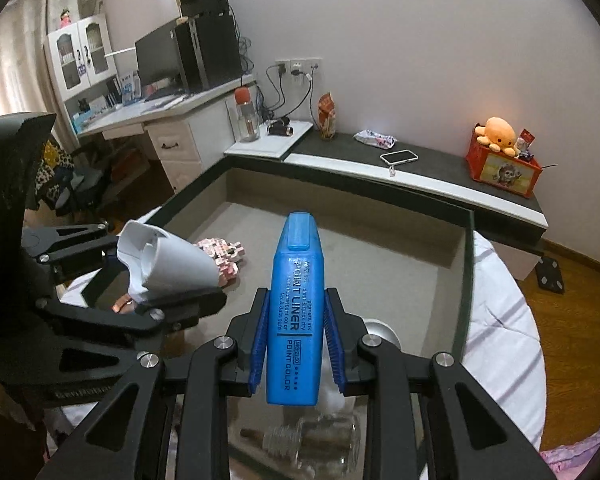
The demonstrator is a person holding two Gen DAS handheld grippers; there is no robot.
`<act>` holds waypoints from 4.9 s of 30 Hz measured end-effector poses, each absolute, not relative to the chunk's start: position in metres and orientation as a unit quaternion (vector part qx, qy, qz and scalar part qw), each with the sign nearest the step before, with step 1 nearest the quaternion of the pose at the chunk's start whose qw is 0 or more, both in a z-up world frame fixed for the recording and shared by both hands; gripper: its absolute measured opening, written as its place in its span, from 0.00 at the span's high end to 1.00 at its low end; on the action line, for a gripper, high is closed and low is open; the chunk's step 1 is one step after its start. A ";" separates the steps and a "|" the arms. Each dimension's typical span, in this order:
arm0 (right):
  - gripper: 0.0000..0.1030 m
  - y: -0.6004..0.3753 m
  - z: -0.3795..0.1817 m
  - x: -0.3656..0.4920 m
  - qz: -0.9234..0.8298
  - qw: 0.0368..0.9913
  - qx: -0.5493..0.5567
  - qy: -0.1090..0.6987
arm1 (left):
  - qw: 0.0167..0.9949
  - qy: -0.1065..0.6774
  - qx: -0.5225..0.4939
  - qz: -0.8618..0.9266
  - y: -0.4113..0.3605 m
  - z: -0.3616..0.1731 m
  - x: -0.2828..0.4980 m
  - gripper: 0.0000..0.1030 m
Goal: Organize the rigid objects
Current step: 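Carry the cup and blue highlighter over the box and release both inside, then withdraw both tools from the box back over the bed, then grasp the black hair clip with the right gripper, then grasp the pink-white block figure with the left gripper while the right holds the clip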
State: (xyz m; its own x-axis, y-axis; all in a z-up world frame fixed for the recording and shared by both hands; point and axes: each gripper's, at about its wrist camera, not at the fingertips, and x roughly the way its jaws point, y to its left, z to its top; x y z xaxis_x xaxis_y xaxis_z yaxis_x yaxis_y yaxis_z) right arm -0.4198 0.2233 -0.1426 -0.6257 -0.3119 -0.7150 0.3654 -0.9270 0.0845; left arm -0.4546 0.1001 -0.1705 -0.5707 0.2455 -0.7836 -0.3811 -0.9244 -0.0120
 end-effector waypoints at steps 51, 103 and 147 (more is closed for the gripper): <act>0.10 0.223 -0.087 -0.291 -0.940 0.130 0.316 0.005 | 0.140 -0.033 -0.349 0.926 0.009 -0.111 -0.295 0.00; 0.72 0.185 -0.186 -0.288 -0.896 0.141 0.413 0.087 | 0.096 0.036 -0.460 0.882 0.001 -0.191 -0.259 0.00; 0.80 0.298 -0.208 -0.261 -0.894 0.140 0.423 -0.041 | 0.145 0.090 -0.457 0.873 0.090 -0.217 -0.336 0.56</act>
State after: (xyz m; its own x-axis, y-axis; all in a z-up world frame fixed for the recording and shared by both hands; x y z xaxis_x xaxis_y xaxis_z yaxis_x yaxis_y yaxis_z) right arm -0.2615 0.2977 -0.2078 -0.6025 -0.2856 -0.7453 0.2160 -0.9573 0.1922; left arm -0.3362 0.0901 -0.2171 -0.5404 0.1714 -0.8238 -0.3352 -0.9419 0.0239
